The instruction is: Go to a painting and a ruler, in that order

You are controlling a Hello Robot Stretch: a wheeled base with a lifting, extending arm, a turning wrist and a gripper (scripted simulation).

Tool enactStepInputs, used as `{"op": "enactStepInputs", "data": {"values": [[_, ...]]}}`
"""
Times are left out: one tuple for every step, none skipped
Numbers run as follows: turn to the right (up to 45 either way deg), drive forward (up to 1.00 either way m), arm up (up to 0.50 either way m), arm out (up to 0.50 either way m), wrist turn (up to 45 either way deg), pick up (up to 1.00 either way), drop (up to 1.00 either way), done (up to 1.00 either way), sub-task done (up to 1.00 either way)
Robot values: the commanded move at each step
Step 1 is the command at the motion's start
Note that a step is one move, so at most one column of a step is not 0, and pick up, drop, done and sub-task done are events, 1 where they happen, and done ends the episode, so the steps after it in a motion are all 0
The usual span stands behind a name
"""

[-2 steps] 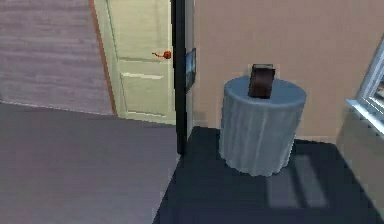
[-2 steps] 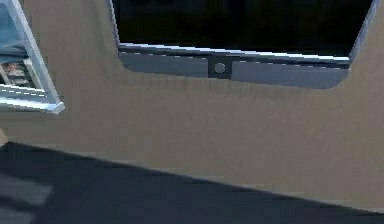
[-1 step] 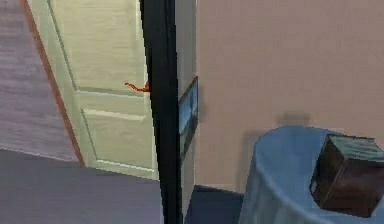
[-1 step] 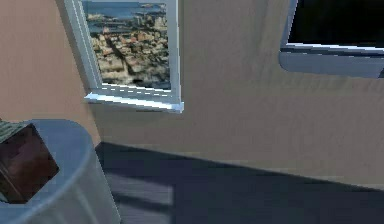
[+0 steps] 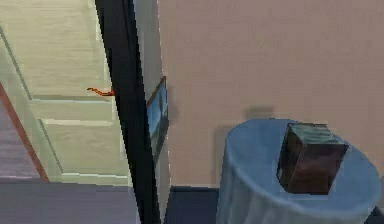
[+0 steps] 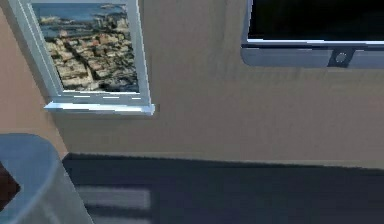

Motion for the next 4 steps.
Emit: {"op": "enactStepInputs", "data": {"values": [[0.0,0.15,0.00,0.00,0.0,0.00,0.00,0.00,0.00],[-12.0,0.00,0.00,0.00,0.0,0.00,0.00,0.00,0.00],[0.0,0.00,0.00,0.00,0.0,0.00,0.00,0.00,1.00],[-45.0,0.00,0.00,0.00,0.0,0.00,0.00,0.00,0.00]]}}
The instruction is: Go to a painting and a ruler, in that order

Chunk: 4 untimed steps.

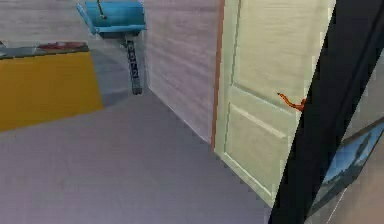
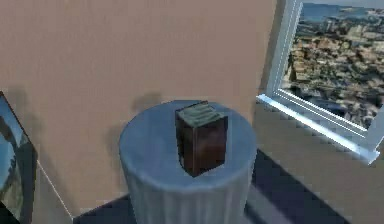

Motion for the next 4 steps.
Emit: {"op": "enactStepInputs", "data": {"values": [[-45.0,0.00,0.00,0.00,0.0,0.00,0.00,0.00,0.00],[-45.0,0.00,0.00,0.00,0.0,0.00,0.00,0.00,0.00],[-21.0,0.00,0.00,0.00,0.0,0.00,0.00,0.00,0.00],[0.0,0.05,0.00,0.00,0.0,0.00,0.00,0.00,0.00]]}}
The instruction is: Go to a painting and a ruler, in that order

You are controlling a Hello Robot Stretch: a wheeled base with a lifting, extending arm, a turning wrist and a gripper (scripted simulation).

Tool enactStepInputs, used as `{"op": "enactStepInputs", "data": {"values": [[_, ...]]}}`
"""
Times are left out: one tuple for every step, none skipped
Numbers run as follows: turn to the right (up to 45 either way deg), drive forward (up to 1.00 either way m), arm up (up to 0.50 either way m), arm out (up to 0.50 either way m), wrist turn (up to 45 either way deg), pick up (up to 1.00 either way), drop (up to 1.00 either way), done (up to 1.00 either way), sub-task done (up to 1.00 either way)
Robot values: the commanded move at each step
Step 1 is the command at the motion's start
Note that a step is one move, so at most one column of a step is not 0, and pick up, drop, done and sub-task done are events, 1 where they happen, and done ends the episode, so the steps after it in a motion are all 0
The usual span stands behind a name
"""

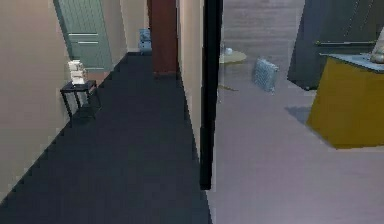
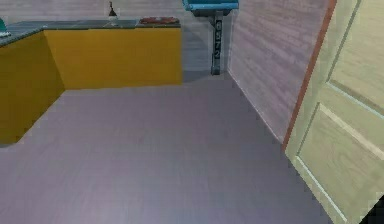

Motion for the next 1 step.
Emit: {"op": "enactStepInputs", "data": {"values": [[-27.0,0.00,0.00,0.00,0.0,0.00,0.00,0.00,0.00]]}}
